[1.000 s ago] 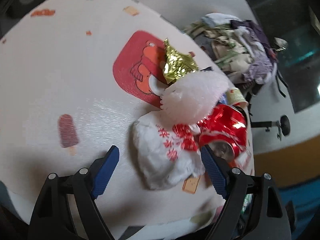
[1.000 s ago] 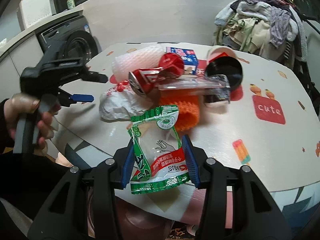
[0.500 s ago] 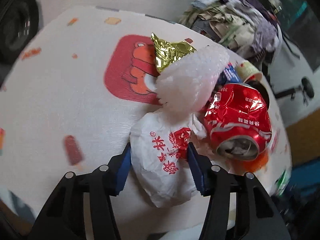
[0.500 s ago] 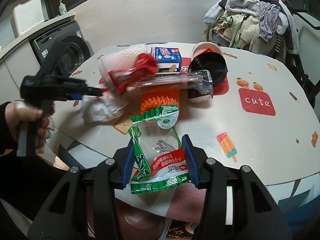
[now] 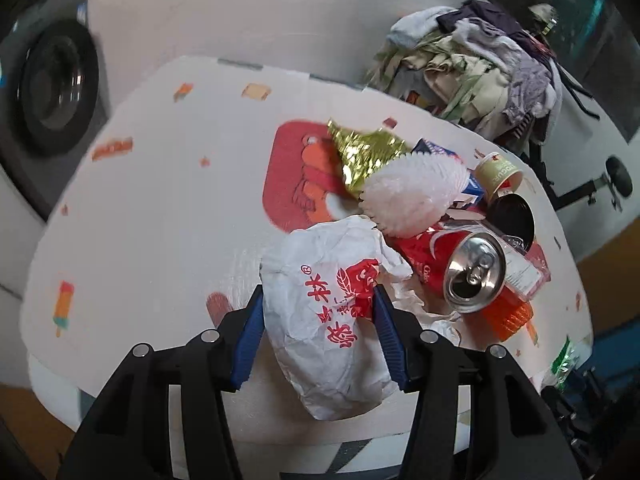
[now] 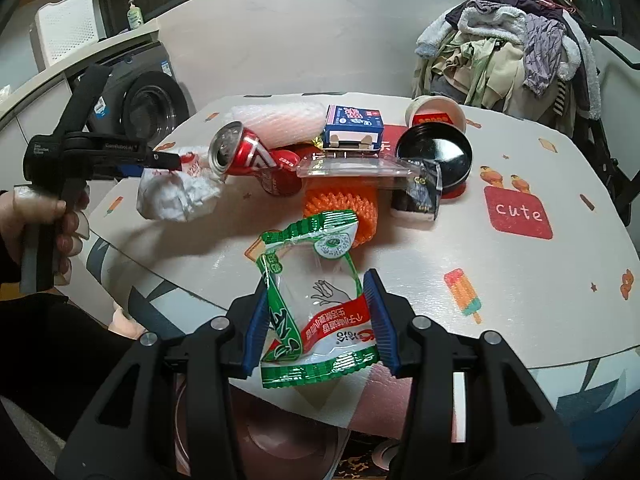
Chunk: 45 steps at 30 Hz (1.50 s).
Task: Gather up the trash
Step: 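Grasp the white plastic bag with the left gripper while the right gripper holds the wrapper, then lower the wrapper and bag into the brown bin and open both grippers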
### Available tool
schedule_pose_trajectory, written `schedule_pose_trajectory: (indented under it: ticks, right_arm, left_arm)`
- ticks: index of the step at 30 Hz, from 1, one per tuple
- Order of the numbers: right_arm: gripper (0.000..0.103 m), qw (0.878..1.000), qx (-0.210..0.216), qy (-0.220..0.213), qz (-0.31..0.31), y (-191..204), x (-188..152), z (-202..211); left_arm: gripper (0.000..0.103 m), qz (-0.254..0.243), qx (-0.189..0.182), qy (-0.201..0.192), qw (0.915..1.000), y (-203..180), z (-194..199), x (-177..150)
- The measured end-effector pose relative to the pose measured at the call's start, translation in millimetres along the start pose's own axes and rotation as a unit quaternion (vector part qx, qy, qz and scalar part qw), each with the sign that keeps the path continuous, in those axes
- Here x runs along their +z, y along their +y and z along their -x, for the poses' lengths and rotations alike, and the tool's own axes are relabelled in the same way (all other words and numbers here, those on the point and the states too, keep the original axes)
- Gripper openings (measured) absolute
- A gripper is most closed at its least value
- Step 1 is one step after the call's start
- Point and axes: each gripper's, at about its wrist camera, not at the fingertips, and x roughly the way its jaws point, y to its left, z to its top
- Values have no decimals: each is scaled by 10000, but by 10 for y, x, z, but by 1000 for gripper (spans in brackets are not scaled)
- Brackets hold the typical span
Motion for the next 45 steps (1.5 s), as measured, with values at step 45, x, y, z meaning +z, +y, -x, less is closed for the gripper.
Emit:
schedule_pose_trajectory:
  ticks: [45]
  right_arm:
    - [47, 9995, -79, -291, 49, 238, -229, 538]
  left_arm:
    - [76, -2242, -1496, 33, 9630, -777, 731, -1644]
